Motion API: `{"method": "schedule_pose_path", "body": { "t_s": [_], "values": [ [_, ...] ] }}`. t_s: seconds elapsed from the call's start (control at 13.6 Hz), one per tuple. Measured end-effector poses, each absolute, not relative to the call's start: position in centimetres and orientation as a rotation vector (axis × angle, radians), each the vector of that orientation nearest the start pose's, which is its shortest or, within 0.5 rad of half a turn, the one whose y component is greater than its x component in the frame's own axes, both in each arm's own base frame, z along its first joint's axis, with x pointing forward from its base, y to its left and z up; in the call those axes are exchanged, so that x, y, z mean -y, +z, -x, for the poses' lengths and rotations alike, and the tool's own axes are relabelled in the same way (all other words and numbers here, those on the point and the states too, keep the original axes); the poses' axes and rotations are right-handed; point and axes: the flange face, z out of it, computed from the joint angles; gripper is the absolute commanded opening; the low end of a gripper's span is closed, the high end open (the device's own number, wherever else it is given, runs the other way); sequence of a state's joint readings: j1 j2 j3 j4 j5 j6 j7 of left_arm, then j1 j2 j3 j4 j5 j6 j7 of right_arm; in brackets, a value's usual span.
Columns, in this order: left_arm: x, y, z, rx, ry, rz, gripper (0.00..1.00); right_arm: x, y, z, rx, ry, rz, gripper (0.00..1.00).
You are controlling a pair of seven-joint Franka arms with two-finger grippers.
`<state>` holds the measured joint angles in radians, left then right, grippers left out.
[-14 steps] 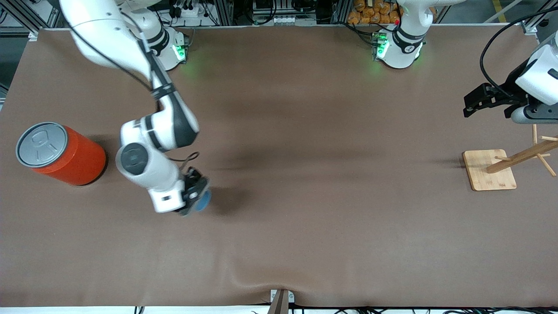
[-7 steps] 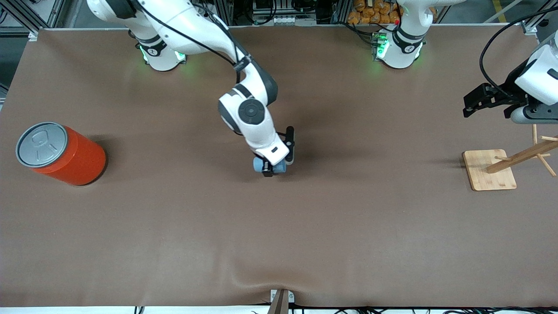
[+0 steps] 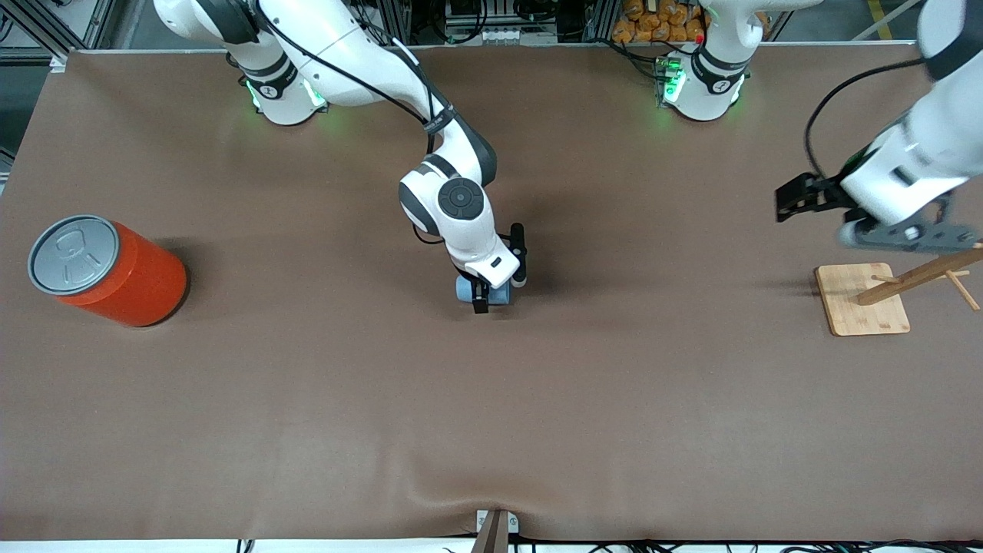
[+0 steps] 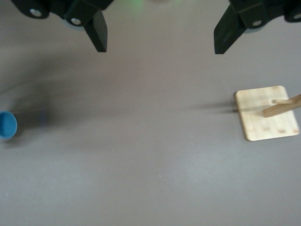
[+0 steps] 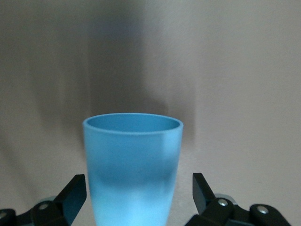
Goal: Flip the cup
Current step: 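Retract the right arm while the left gripper reaches the cup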
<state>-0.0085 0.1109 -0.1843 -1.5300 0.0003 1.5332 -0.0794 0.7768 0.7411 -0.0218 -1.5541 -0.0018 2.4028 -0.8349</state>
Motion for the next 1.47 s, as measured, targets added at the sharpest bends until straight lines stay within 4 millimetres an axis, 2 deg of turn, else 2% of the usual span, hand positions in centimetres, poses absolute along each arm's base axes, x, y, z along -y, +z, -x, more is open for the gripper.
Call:
{"method": "schedule_pose_path", "body": {
  "t_s": [0.15, 0.29, 0.44, 0.52, 0.66, 0.81, 0.96, 1.03, 1.1, 1.25, 1.47],
  "values": [
    [12.9, 55.5, -57.7, -0.227, 0.238, 3.174, 1.0, -49.2, 25.1, -52.1, -2.221, 0.151, -2.19, 1.0],
    [15.0, 52.8, -58.5, -0.244, 0.299, 3.261, 1.0, -48.6, 30.4, -52.0, -2.144, 0.104, -2.272, 1.0],
    [16.8, 48.5, -59.5, -0.206, 0.365, 3.387, 1.0, -46.3, 36.4, -52.5, -2.005, 0.076, -2.392, 1.0],
    [17.9, 45.7, -59.8, -0.169, 0.394, 3.446, 1.0, -44.2, 39.1, -53.3, -1.919, 0.064, -2.461, 1.0],
    [20.8, 40.6, -59.5, -0.096, 0.46, 3.543, 1.0, -37.7, 43.6, -56.1, -1.722, 0.035, -2.603, 1.0],
    [23.9, 36.8, -58.9, 0.004, 0.536, 3.638, 1.0, -29.0, 46.9, -59.6, -1.492, 0.033, -2.741, 1.0],
    [25.2, 33.7, -59.3, 0.116, 0.59, 3.733, 1.0, -20.0, 48.3, -62.2, -1.28, 0.011, -2.85, 1.0],
    [25.4, 32.2, -59.6, 0.132, 0.591, 3.786, 1.0, -15.9, 48.7, -62.9, -1.184, -0.017, -2.902, 1.0],
    [25.7, 30.4, -60.0, 0.137, 0.589, 3.848, 1.0, -12.0, 49.2, -63.2, -1.081, -0.05, -2.956, 1.0],
    [26.3, 26.9, -60.3, 0.153, 0.57, 3.967, 1.0, -5.5, 51.4, -62.2, -0.846, -0.121, -3.046, 1.0],
    [28.4, 23.3, -59.7, 0.164, 0.572, 4.097, 1.0, 2.2, 55.6, -58.2, -0.403, -0.253, -3.15, 1.0]
  ]
}}
